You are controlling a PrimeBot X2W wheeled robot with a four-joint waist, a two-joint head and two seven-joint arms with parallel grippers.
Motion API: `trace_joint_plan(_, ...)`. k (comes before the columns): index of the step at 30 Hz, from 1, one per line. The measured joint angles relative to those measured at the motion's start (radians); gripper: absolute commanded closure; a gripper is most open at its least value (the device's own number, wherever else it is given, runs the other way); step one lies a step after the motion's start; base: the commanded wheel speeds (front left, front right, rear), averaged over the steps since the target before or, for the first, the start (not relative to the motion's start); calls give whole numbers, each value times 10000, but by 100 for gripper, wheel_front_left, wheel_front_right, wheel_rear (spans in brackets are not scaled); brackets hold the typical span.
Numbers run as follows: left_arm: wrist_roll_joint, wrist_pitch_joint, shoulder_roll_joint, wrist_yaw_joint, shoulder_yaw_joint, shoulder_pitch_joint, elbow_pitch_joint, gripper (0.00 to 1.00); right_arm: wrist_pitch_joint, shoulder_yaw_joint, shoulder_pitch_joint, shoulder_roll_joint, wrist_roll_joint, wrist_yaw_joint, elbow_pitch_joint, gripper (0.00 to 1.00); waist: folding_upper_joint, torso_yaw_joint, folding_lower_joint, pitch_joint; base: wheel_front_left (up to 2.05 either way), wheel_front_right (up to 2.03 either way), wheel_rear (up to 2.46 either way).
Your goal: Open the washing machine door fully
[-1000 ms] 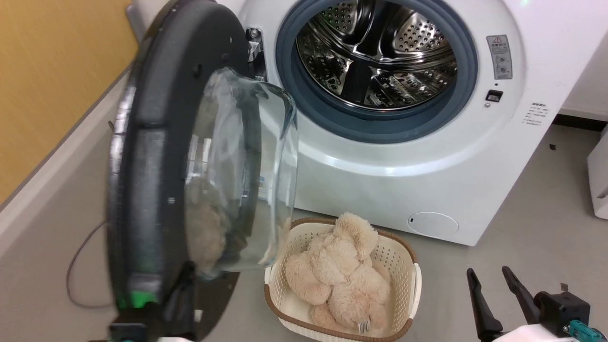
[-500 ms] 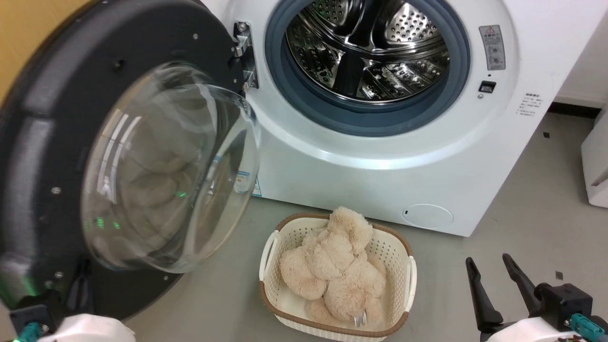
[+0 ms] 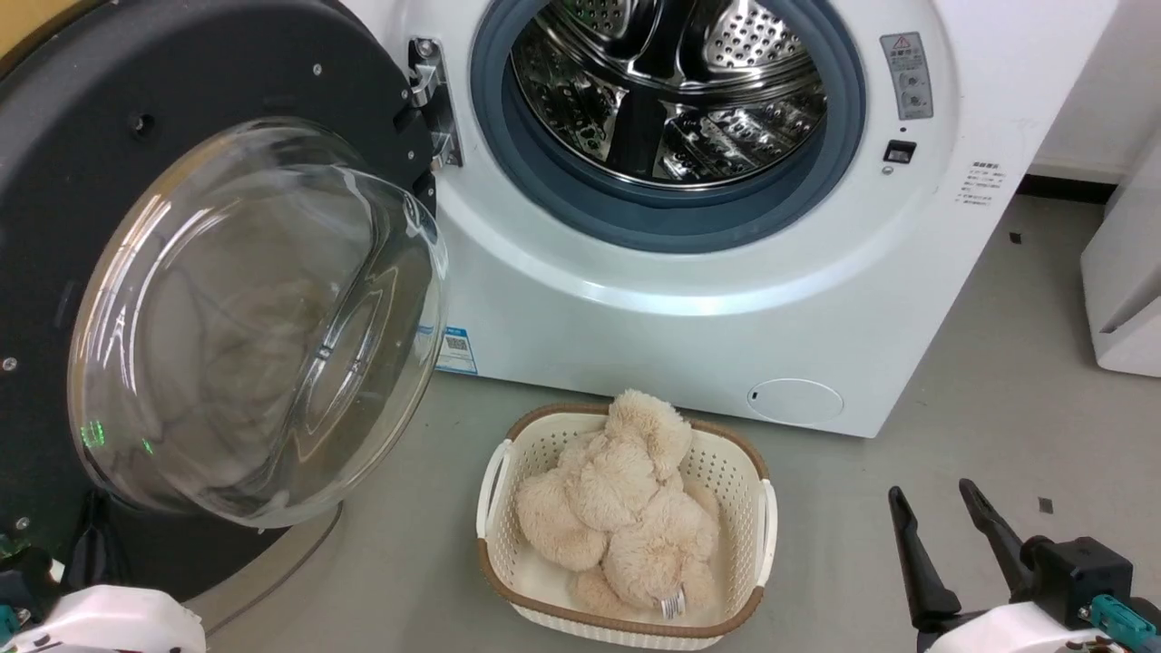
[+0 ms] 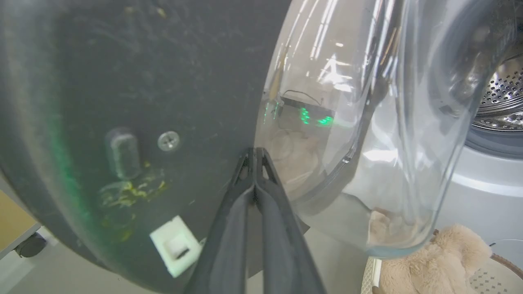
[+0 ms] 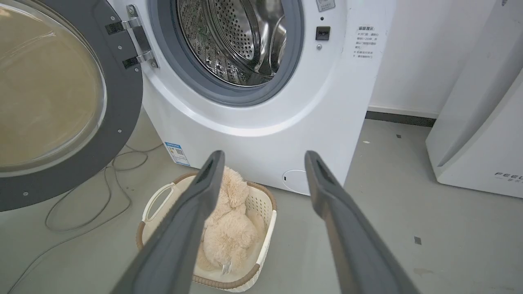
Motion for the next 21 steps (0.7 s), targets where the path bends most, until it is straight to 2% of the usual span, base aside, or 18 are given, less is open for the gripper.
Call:
trace_joint_plan(5, 430, -2, -583, 4, 67, 404, -571, 100, -8, 25, 7, 0, 4, 0, 63, 0, 0, -108, 0, -251, 0, 0, 0)
trace_joint_plan(6, 470, -2, -748, 6, 42, 597, -744, 97, -12, 35, 15, 0, 4, 0, 75, 0, 0, -135, 0, -326, 0, 0, 0)
trace_joint_plan(7, 522, -2, -867, 15, 6, 824, -886, 64, -12, 46, 19, 0, 4, 0, 77, 0, 0, -165, 0, -395, 0, 0, 0)
trace_joint_plan(8, 573, -2, -966, 40, -56, 1062, -1034, 19, -12, 44, 23, 0, 4, 0, 67, 0, 0, -206, 0, -451, 0, 0, 0)
trace_joint_plan(9, 639, -2, -1081, 79, -117, 1288, -1216, 0, -10, 56, 26, 0, 4, 0, 59, 0, 0, -245, 0, -498, 0, 0, 0)
trace_joint_plan(14, 1104, -2, -1461, 272, -587, 1884, -2052, 0, 19, 63, 84, 2, 0, 0, -69, 0, 0, -413, 0, -647, 0, 0, 0)
trace_joint_plan(21, 1708, 4, -1707, 217, -1547, 1949, -2894, 0, 167, 115, 153, 0, -203, 0, -219, 0, 0, -702, 0, -753, 0, 0, 0)
